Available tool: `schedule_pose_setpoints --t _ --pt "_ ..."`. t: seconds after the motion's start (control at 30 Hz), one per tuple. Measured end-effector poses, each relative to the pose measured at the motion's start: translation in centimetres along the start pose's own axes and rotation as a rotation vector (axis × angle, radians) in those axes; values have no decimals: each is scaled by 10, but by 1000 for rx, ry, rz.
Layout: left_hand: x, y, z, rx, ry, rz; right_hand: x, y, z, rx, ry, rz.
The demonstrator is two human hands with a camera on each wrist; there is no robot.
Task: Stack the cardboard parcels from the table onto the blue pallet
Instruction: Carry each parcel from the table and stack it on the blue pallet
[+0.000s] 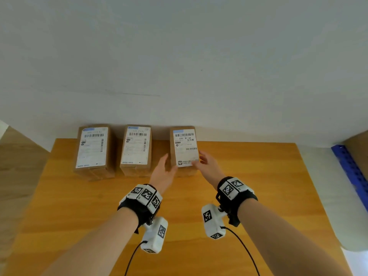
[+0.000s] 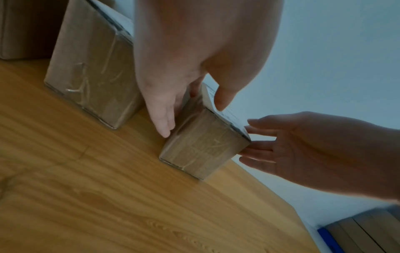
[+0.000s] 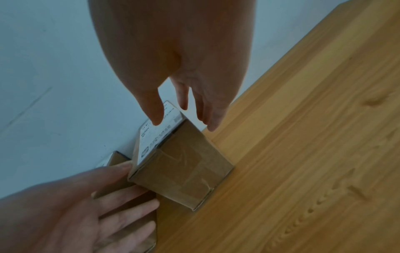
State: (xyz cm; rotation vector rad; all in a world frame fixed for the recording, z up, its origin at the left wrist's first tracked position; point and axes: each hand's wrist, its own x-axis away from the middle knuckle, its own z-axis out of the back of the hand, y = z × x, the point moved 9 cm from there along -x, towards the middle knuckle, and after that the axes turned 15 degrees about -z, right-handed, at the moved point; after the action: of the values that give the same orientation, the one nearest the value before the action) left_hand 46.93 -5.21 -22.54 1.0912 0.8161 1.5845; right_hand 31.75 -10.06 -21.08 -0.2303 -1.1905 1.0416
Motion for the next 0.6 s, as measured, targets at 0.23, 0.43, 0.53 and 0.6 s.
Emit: schedule_pose_setpoints --t 0.23,0.43,0.53,0.6 --pt "-11 -10 -8 151 -47 -19 -7 -3 -8 -62 -94 46" --pt "-11 -8 -8 219 -27 -5 -5 1 -6 -113 -98 51" --pt "-7 -5 -8 218 -38 -21 -1 11 -4 -150 -101 17" --pt "-2 -1 -9 224 -45 -32 4 17 -1 -191 -105 -16"
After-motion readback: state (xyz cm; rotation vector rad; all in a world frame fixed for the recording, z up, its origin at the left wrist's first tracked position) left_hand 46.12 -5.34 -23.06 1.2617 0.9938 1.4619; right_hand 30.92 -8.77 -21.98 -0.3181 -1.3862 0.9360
